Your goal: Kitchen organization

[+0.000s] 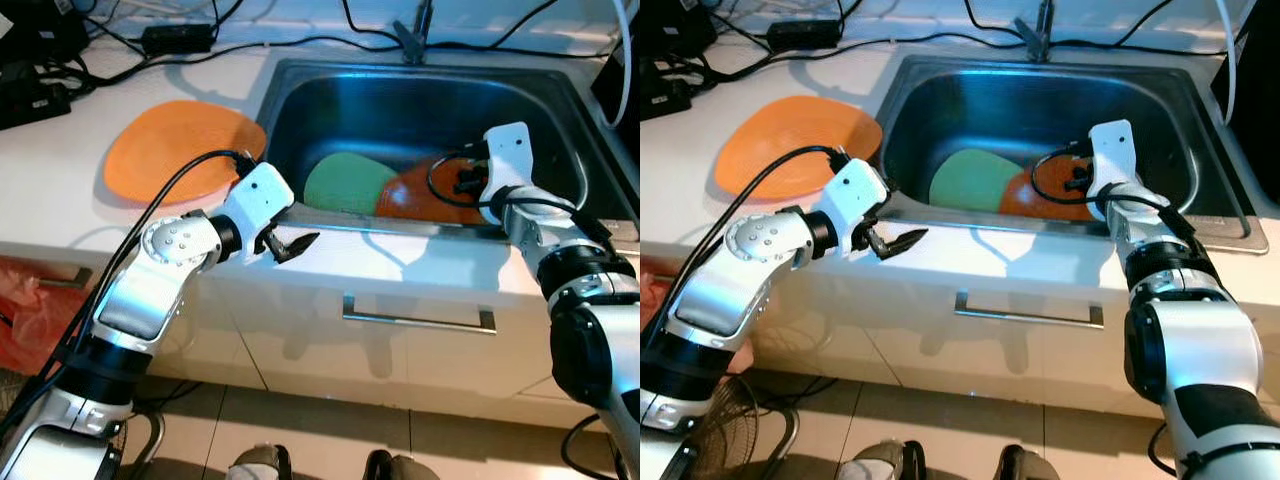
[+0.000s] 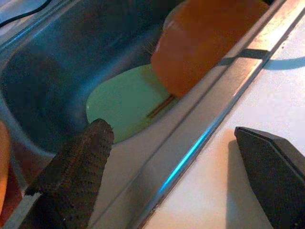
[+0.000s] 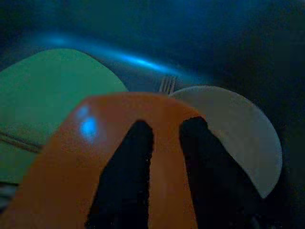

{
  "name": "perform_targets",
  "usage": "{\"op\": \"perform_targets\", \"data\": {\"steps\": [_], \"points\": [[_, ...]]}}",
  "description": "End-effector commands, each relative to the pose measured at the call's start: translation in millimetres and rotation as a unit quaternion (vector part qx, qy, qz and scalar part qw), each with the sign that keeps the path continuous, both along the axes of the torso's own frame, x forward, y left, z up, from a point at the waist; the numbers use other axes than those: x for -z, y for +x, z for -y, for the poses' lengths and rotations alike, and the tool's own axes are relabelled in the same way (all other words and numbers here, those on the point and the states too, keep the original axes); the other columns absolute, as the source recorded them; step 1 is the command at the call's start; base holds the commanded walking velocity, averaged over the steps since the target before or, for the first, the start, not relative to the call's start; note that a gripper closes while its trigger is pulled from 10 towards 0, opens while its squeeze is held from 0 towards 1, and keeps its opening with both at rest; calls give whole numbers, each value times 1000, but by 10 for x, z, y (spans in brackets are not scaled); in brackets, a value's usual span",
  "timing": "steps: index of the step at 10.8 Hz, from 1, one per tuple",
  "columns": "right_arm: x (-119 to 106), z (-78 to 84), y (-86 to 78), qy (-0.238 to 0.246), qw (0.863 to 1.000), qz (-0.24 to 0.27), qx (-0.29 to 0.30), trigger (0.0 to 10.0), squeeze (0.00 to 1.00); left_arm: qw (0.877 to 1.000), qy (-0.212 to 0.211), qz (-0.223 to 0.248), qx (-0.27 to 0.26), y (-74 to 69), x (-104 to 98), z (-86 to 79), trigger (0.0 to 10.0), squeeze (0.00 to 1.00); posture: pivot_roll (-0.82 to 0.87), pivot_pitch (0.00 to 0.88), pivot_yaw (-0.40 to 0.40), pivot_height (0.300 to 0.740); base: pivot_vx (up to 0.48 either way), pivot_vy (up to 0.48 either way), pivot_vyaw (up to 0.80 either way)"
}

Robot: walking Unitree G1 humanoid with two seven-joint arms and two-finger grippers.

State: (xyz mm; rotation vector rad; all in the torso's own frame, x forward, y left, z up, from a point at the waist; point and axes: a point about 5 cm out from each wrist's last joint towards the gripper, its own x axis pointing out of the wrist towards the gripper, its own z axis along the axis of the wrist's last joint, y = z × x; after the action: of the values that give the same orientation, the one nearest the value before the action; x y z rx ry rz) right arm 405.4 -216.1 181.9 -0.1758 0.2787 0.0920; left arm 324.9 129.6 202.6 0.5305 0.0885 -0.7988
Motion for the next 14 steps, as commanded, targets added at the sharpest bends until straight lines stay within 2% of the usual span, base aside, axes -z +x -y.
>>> {"op": "perform_targets", "data": {"steps": [1, 4, 5, 6, 7, 9, 10, 11, 12, 14], "points": [[46, -12, -11, 1, 1000, -18, -4, 10000, 1000, 1000, 2, 4, 4, -15, -44, 4, 10000, 1000, 148, 156, 33, 740, 0, 0, 0], [-8, -13, 2, 13, 1000, -4, -12, 10000, 1000, 1000, -3, 11, 1, 0, -82, 18, 10000, 1000, 143, 146, 31, 740, 0, 0, 0], [-93, -35, 28, 33, 999, 16, -13, 10000, 1000, 1000, 4, 25, -1, 19, -115, 11, 10000, 1000, 138, 140, 31, 740, 0, 0, 0], [-300, -50, 76, 65, 996, 63, -14, 10000, 1000, 999, -3, 40, -16, 79, -201, -5, 10000, 1000, 133, 124, 29, 740, 0, 0, 0], [-366, -49, 88, 80, 994, 77, -11, 10000, 1000, 999, -2, 46, -22, 103, -226, -13, 10000, 1000, 132, 121, 29, 740, 0, 0, 0], [-472, -87, 106, 147, 984, 97, -17, 10000, 1000, 996, 33, 66, -47, 208, -271, -102, 10000, 1000, 126, 103, 31, 740, 0, 0, 0], [-478, -103, 107, 157, 983, 98, -22, 10000, 1000, 995, 48, 64, -57, 254, -262, -147, 10000, 1000, 121, 96, 37, 740, 0, 0, 0], [-451, -133, 98, 190, 976, 100, -32, 10000, 0, 991, 74, 67, -86, 334, -233, -257, 10000, 1000, 117, 89, 42, 740, 0, 0, 0], [-410, -153, 86, 205, 973, 100, -37, 10000, 0, 987, 87, 87, -106, 386, -253, -329, 10000, 1000, 116, 90, 42, 740, 0, 0, 0], [-389, -154, 66, 219, 969, 105, -48, 10000, 0, 974, 144, 117, -130, 448, -223, -493, 10000, 949, 114, 92, 49, 740, 0, 0, 0]]}}
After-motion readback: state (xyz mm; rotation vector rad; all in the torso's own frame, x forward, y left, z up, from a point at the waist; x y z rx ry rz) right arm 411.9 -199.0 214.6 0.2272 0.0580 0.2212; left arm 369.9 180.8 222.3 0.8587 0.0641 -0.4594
